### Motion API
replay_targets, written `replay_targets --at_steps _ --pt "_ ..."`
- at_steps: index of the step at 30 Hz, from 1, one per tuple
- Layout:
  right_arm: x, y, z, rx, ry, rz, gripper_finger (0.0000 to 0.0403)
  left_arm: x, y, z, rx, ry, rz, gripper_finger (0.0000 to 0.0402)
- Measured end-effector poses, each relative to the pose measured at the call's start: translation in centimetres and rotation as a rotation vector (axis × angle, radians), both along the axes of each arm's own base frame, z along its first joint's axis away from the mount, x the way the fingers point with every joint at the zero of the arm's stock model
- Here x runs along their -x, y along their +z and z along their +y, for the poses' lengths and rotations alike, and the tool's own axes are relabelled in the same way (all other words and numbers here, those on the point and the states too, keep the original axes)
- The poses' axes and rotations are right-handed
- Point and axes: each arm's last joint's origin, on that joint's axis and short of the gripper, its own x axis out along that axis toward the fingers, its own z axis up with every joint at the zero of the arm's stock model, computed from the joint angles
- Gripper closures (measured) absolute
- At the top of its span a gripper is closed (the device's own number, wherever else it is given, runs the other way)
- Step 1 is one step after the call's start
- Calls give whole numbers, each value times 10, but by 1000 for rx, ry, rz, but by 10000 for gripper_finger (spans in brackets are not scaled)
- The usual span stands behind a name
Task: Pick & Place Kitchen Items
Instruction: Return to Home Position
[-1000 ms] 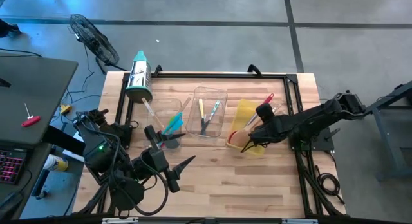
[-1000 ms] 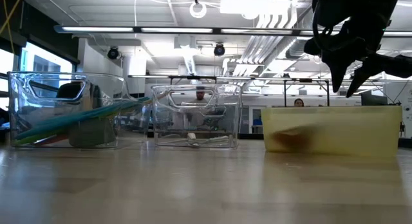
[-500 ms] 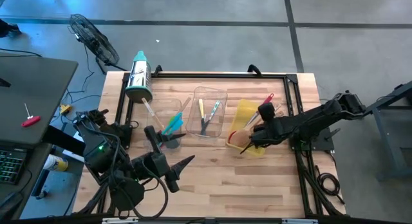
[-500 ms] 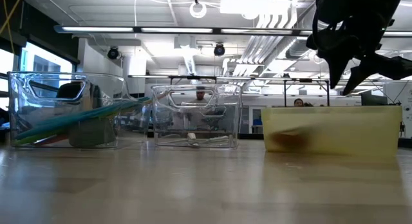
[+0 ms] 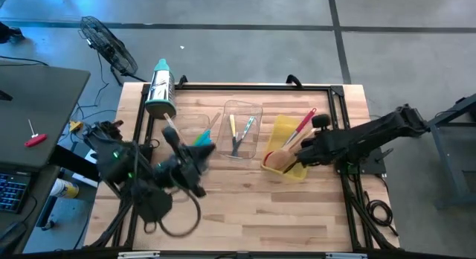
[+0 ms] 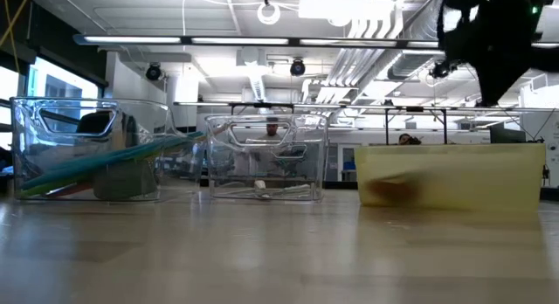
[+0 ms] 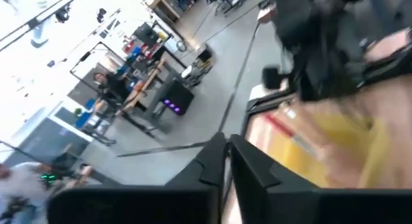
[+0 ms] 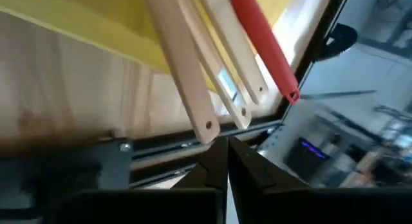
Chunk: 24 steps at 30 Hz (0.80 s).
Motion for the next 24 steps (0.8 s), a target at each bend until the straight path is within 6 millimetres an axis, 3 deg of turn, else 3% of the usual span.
replay_targets --at_steps 5,9,15,19,24 --pt "18 43 1 -254 -41 -229 401 30 10 44 69 55 20 388" --pt "46 77 -3 -436 -28 -495 401 63 15 82 310 94 -25 398" --pt "95 110 -4 -961 156 -932 400 110 11 115 440 83 -49 400" --pt "127 120 -9 -1124 382 -1246 400 133 -14 131 511 123 -88 400" --pt "150 108 -14 -1136 532 -1501 400 152 -75 137 567 118 -95 400"
